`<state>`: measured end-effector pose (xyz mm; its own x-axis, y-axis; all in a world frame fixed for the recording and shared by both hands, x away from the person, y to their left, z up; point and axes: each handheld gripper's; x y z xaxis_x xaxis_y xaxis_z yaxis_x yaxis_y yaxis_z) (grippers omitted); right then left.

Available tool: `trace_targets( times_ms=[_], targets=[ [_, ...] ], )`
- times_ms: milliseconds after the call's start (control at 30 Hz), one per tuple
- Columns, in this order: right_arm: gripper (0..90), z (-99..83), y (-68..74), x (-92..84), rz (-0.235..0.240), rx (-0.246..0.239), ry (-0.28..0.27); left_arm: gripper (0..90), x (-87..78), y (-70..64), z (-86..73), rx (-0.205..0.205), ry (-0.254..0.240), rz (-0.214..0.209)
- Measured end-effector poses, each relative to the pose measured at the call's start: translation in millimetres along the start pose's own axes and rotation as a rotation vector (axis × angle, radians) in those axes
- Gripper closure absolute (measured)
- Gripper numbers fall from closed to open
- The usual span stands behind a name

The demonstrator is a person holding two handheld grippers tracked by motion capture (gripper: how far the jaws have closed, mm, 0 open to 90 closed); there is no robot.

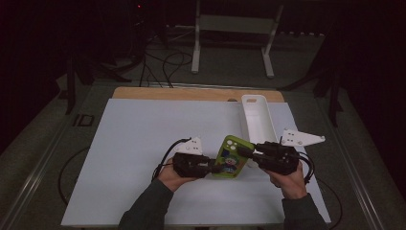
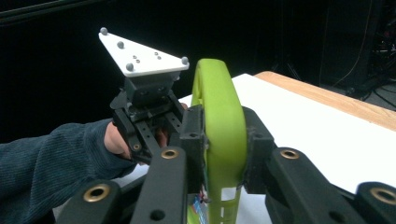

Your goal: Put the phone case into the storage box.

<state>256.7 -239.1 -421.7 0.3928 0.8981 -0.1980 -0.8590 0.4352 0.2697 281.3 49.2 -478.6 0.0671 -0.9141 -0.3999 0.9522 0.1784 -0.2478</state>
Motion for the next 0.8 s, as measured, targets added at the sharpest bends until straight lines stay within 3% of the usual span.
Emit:
trace_targets(
  times_ms=[233, 367, 800],
  targets=[
    [65.2, -0.2, 0.2, 5.3, -0.032, 0.001, 0.006, 77.9, -5.1, -1.6, -3.1, -0.001, -0.016, 0.046],
    [57.4, -1.5, -0.7, 7.7, -0.087, 0.005, 0.012, 77.9, -8.0, -3.1, -3.1, 0.01, -0.019, 0.08],
    [30.4, -3.2, -1.1, 8.8, -0.168, 0.022, 0.014, 77.9, -10.8, -3.8, -2.2, 0.005, -0.022, 0.169]
  ],
)
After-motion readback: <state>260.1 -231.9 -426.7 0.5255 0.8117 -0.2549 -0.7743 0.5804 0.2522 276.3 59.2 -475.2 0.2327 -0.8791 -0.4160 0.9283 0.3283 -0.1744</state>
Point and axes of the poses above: each handheld gripper's, and its own axes: x roughly forward along the jaws, z roughly out of its top, y roughly to its left, and after that the axes turned 2 degrees about -y, right-handed
